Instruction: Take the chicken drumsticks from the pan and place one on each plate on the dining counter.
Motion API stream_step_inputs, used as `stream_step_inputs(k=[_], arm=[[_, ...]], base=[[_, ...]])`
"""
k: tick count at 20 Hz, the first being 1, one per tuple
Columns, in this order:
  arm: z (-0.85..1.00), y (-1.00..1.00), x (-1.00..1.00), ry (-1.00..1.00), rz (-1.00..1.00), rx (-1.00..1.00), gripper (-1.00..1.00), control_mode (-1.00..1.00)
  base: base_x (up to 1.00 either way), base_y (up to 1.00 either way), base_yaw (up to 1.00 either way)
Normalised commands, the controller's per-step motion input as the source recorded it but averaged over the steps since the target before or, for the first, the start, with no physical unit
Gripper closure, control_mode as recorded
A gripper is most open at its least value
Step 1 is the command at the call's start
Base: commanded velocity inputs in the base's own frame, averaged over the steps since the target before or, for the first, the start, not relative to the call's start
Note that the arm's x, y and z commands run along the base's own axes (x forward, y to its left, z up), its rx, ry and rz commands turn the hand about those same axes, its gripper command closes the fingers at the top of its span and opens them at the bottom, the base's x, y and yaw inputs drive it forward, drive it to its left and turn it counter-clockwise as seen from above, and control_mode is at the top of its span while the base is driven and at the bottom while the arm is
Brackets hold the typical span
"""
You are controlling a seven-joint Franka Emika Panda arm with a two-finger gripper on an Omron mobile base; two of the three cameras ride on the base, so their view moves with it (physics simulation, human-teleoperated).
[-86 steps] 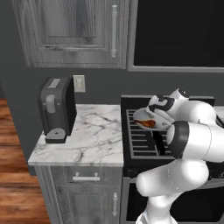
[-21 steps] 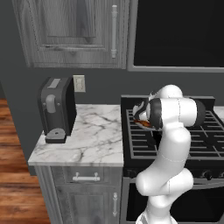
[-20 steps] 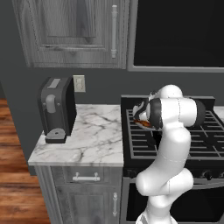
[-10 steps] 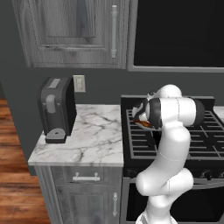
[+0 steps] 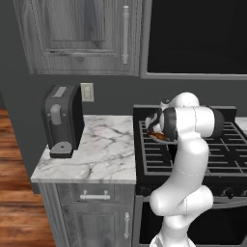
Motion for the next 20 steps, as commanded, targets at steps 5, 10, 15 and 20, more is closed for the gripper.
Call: stream_step_inputs(k=[5, 10, 15, 20], arm=[[0.03, 0.0, -0.05, 0.01, 0.0, 0.0, 1.0, -1.0], [0.41, 0.05, -0.3, -0.06, 0.0, 0.0, 1.0, -1.0], [0.58, 0.04, -0.64, -0.15, 0.0, 0.0, 1.0, -1.0], [0.26, 0.07, -0.86, -0.23, 0.0, -0.01, 1.0, -1.0]], base=[[0.0, 0.0, 0.0], [0.0, 0.0, 0.0], [0.0, 0.0, 0.0], [0.0, 0.0, 0.0]])
